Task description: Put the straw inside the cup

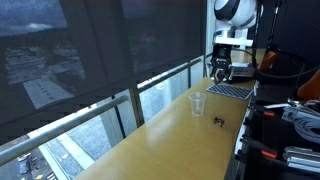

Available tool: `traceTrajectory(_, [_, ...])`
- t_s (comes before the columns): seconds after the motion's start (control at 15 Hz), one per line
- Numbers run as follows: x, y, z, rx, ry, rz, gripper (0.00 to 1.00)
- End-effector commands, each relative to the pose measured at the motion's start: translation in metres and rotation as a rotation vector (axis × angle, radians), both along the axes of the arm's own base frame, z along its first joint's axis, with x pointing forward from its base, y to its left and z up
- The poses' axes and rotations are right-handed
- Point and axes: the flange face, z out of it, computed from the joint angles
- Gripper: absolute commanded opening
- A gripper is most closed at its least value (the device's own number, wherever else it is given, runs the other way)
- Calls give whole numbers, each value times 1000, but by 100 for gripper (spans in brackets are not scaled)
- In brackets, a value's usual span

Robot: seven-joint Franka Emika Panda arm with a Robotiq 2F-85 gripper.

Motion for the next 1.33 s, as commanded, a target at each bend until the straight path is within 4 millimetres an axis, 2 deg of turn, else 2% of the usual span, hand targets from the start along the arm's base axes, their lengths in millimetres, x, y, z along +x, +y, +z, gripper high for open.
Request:
traceTrajectory(0.0, [10,12,4,90,18,29,2])
traceTrajectory(0.53, [56,-18,-21,198,68,19,2])
traceTrajectory(0.8, [78,-24,-37,241,93,13,2])
traceTrajectory(1.27, [92,-34,-66,301,154,3,2])
